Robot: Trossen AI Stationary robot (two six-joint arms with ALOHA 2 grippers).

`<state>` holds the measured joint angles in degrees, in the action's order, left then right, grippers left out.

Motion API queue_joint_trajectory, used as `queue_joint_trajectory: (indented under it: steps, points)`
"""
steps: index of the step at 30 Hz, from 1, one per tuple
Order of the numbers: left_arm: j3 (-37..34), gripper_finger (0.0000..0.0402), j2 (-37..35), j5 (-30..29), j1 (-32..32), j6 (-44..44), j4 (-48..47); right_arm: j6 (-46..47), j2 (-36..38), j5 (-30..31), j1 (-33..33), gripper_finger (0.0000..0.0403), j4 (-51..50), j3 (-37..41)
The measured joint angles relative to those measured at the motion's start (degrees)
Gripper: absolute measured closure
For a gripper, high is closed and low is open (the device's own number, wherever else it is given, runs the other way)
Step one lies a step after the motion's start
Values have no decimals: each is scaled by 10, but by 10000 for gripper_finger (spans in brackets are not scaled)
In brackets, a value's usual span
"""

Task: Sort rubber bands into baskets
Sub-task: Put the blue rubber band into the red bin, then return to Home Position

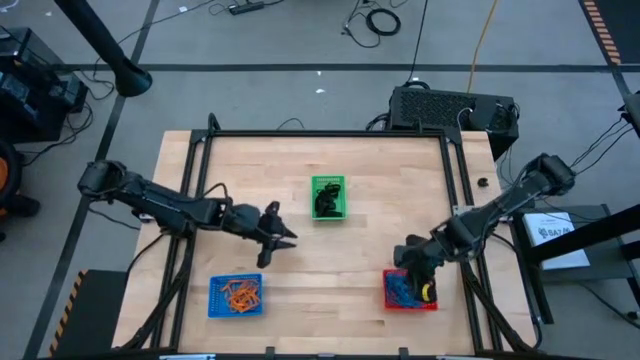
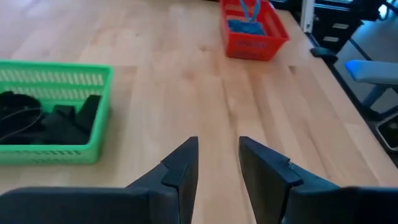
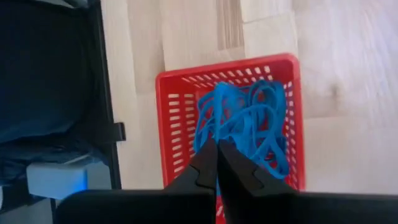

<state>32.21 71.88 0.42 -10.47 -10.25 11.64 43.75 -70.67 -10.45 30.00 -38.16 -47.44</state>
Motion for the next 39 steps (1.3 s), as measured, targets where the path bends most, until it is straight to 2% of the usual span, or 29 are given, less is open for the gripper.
queue_joint_trajectory:
  steps: [5, 15, 20, 30, 35, 39]
  points:
    - [0, 279, 0, -7, -28, 0, -4, 62, -22, 11, 25, 402, 2, 0]
    - [0, 279, 0, -14, -39, 1, -20, 82, -59, 13, 31, 403, 4, -1]
    - [0, 279, 0, -42, -38, 2, -19, 86, -59, 12, 31, 401, 4, -1]
    - [0, 279, -14, -52, -38, 19, -17, 77, -57, -2, 31, 337, -13, -19]
    - [0, 279, -39, -52, -38, 42, -17, 22, -57, -75, 22, 315, -9, -20]
    - [0, 279, -67, -71, -38, 67, -14, -80, -51, -35, -13, 312, 25, -20]
